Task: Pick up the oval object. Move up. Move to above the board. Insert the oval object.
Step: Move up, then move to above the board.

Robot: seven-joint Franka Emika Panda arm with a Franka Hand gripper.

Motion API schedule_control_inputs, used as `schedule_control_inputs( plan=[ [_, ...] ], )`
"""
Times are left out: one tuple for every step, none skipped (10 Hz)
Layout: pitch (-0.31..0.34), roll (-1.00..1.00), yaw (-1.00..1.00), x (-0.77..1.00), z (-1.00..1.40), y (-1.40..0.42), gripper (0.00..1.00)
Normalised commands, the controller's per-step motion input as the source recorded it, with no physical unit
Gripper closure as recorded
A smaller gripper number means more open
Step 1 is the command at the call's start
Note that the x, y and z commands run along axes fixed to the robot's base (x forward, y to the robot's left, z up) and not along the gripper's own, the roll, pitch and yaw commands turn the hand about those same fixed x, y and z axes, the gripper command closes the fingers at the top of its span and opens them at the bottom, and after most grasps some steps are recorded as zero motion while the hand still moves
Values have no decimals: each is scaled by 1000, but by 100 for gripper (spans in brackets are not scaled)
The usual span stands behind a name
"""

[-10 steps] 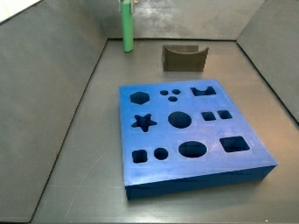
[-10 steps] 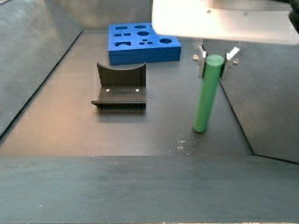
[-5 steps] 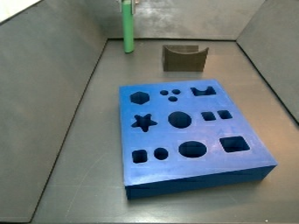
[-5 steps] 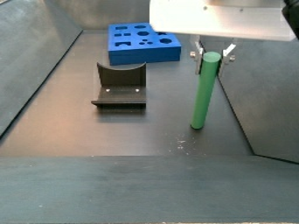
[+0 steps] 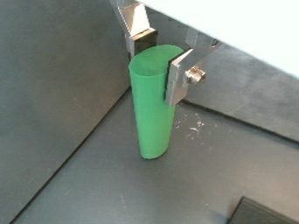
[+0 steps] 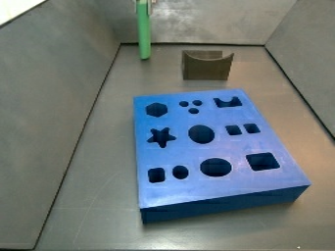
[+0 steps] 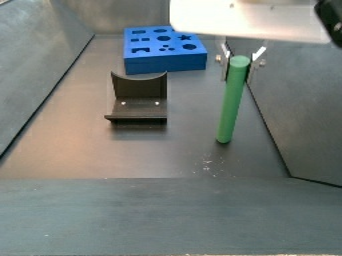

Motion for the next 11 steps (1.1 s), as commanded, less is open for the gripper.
schedule_control_inputs(
  plan=[
    [23, 13, 31, -23, 750, 67, 100],
    [49, 34, 14, -13, 579, 38, 100],
    [69, 52, 6, -6, 434, 24, 100],
    [86, 69, 10, 2, 241, 15, 100],
    [-220, 327, -302, 572, 1000, -225, 100],
    [-191, 321, -285, 589, 1000, -237, 100],
    [-97, 278, -199, 542, 1000, -216, 100],
    [-9, 185, -109, 456, 1000, -184, 100],
    [37, 145, -67, 399, 1000, -166, 100],
    [84, 124, -22, 325, 1000, -132, 100],
    [99, 116, -1, 243, 917, -104, 100]
  ],
)
